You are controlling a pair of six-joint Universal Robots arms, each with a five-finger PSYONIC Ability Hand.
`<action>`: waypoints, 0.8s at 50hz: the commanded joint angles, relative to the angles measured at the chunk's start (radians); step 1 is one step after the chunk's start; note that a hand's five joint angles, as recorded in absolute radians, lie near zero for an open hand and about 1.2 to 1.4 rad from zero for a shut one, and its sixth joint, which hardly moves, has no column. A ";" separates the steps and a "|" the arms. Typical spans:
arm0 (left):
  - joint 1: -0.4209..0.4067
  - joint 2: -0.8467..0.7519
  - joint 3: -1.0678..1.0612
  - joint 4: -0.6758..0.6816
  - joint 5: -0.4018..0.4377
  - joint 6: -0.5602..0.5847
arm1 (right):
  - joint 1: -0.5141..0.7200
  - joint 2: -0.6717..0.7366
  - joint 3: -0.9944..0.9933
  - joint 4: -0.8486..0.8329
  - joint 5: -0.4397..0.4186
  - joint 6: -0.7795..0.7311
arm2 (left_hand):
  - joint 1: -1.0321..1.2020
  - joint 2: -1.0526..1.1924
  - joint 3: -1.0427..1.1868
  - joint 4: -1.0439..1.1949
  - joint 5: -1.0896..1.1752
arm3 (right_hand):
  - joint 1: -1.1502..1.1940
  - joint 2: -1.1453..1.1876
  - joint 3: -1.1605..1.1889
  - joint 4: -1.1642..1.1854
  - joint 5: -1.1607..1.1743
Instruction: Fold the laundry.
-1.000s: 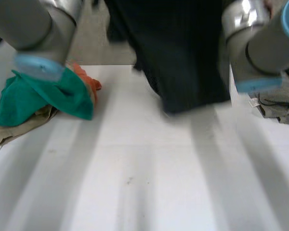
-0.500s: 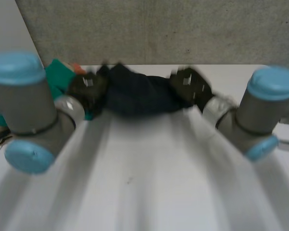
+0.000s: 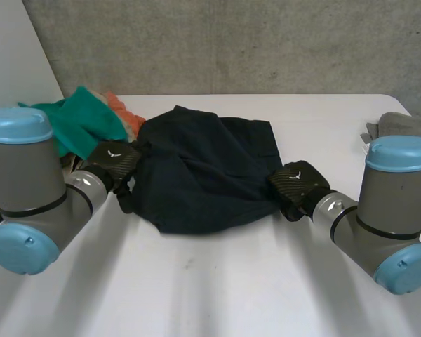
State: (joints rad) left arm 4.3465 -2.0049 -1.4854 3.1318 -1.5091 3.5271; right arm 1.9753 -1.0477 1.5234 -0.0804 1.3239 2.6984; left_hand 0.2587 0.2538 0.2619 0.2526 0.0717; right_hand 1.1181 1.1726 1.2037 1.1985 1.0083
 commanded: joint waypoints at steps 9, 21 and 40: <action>0.016 -0.069 -0.027 0.008 0.171 0.000 | 0.013 0.015 -0.008 0.016 0.000 0.011 | 0.025 0.030 0.022 0.031 0.038 | 0.278 0.224 0.193 0.198 0.213; -0.036 -0.193 0.077 0.037 0.110 0.084 | 0.013 0.014 -0.008 0.017 0.005 0.017 | 0.177 0.182 0.174 0.184 0.190 | 0.278 0.224 0.193 0.198 0.213; -0.093 0.066 -0.067 -0.071 -0.055 0.162 | -0.009 -0.129 0.007 0.312 -0.018 -0.228 | 1.138 1.143 1.134 1.144 1.150 | 0.278 0.224 0.193 0.198 0.213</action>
State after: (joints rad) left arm 4.2701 -2.1461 -1.4033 3.1511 -1.5296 3.6808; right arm 1.9792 -1.0968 1.5144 0.0522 1.3229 2.6659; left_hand 1.1602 1.1934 1.1848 1.1914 0.9739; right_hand 1.1181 1.1724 1.2037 1.1985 1.0081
